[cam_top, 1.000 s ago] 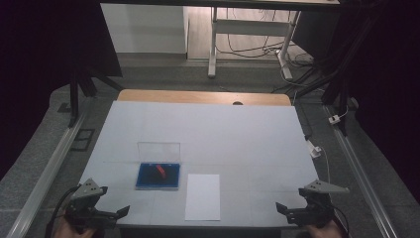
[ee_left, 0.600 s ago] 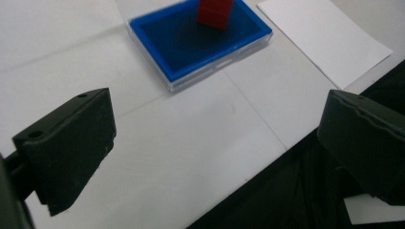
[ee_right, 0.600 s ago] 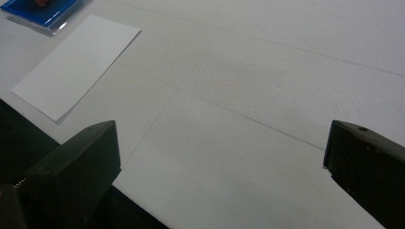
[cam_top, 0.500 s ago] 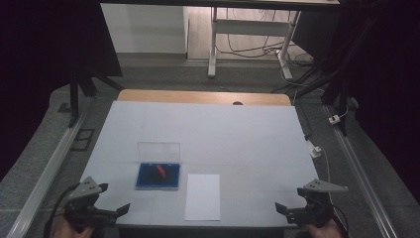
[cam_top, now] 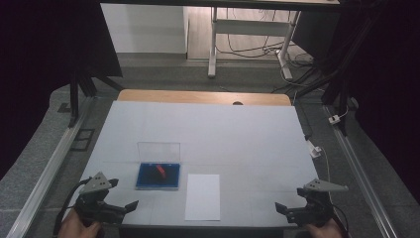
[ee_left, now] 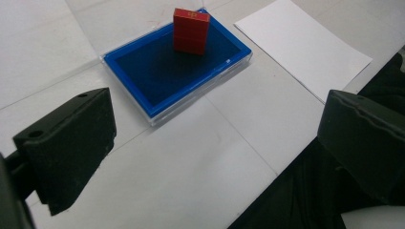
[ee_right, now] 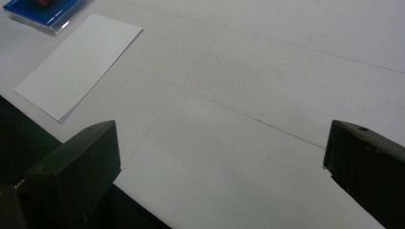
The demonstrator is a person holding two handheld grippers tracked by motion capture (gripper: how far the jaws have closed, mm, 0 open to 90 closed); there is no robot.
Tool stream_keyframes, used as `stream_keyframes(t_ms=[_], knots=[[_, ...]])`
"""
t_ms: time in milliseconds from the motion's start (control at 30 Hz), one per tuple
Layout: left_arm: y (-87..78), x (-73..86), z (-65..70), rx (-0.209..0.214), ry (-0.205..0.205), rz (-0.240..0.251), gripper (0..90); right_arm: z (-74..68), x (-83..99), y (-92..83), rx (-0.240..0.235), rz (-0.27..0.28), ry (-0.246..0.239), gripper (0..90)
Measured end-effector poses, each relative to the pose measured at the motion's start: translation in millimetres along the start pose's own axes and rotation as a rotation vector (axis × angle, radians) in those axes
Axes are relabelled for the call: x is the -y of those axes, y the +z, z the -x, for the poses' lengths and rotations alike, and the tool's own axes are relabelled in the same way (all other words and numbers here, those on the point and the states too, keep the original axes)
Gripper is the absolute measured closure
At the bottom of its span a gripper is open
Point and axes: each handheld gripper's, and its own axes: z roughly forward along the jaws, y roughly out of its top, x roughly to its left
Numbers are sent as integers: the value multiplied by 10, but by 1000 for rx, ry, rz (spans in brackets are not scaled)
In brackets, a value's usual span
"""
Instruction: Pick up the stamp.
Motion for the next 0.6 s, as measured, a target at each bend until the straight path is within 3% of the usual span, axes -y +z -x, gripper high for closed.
stream_keyframes(t_ms=[167, 333, 600], knots=[[66, -56, -12, 6, 11, 10, 0, 5, -3, 3, 0, -3, 2, 0], [160, -122, -26, 35, -15, 8, 0, 5, -5, 7, -1, -5, 4, 0], [302, -252, -18, 27, 11, 5, 0, 10, -4, 8, -7, -2, 9, 0]])
